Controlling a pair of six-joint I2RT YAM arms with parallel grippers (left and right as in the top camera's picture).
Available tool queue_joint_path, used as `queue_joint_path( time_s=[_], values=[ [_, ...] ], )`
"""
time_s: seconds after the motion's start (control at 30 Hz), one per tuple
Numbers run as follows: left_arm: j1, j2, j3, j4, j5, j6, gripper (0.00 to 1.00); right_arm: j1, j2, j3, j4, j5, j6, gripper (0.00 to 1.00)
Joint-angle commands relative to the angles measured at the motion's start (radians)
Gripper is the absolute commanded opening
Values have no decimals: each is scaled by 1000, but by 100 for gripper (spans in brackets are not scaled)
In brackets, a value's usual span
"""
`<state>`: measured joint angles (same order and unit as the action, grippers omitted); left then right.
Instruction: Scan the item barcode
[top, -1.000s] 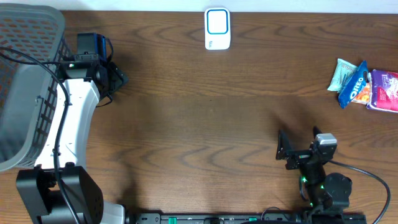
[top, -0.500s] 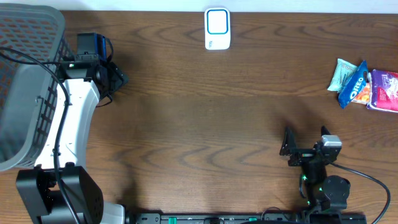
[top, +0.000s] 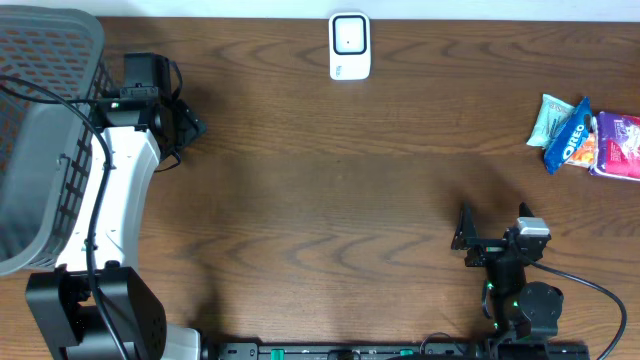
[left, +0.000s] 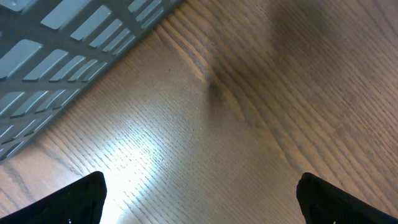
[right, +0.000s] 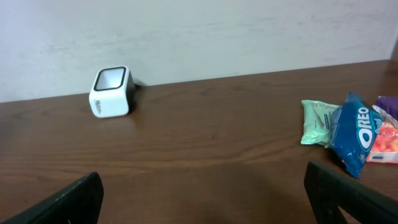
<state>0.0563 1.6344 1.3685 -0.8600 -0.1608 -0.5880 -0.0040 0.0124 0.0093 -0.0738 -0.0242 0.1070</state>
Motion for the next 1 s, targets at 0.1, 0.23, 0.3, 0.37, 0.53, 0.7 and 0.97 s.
queue_joint_path(
  time_s=[0.1, 0.23, 0.3, 0.37, 0.53, 0.7, 0.97],
  values=[
    [2, 4, 0, -3, -12, -12, 98, 8, -8, -4, -3, 7, -50, 99],
    [2, 4, 0, -3, -12, -12, 98, 8, -8, -4, -3, 7, -109, 99],
    [2, 4, 0, -3, -12, -12, 98, 8, -8, -4, -4, 7, -113, 99],
    [2, 4, 0, -3, -12, -12, 98, 8, -8, -4, -4, 7, -113, 99],
    [2, 4, 0, -3, -12, -12, 98, 8, -7, -4, -2, 8, -112, 99],
    [2, 4, 0, -3, -12, -12, 98, 8, -7, -4, -2, 8, -112, 99],
    [2, 4, 0, -3, -12, -12, 98, 8, -7, -4, -1, 8, -112, 99]
  ],
)
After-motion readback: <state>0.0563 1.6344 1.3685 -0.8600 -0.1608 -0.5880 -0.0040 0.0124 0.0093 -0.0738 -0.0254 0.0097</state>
